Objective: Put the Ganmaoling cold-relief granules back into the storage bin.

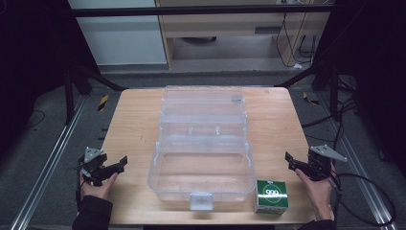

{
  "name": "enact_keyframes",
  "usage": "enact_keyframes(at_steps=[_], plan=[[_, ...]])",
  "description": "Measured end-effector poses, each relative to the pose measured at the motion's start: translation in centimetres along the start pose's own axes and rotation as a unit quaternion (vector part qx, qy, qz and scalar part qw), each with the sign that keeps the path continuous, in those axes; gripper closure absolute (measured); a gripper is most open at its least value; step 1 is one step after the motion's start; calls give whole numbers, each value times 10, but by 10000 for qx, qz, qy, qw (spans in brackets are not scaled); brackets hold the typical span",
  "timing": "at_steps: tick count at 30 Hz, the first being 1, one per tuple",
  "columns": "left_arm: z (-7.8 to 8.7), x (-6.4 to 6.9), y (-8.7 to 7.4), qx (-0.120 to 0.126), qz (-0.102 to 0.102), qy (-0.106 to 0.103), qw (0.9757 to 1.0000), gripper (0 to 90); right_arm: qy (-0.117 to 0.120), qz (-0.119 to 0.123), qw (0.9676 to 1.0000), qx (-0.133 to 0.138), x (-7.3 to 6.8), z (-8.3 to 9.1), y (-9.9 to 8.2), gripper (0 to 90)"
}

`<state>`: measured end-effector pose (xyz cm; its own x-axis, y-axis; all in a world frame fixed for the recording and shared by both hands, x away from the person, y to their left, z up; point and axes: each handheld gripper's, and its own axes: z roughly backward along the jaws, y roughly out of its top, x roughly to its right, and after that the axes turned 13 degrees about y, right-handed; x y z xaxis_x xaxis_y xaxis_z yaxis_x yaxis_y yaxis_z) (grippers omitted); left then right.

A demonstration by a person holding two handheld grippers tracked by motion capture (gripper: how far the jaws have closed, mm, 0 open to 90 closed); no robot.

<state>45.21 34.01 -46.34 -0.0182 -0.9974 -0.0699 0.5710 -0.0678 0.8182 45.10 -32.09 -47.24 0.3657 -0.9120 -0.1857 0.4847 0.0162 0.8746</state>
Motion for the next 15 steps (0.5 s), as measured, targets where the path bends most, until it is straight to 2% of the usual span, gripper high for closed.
enact_keyframes(at_steps=[7, 12, 15], plan=[[-1, 3, -1, -34, -110, 42, 9999, 166, 328, 184, 9993, 39, -9, 9, 9, 83], [-2, 1, -3, -31, -3, 54, 10000, 176, 431, 347, 9985, 39, -17, 16, 20, 84], [-3, 2, -4, -60, -8, 66, 10000, 177, 481, 458, 9978, 45, -21, 21, 27, 85]])
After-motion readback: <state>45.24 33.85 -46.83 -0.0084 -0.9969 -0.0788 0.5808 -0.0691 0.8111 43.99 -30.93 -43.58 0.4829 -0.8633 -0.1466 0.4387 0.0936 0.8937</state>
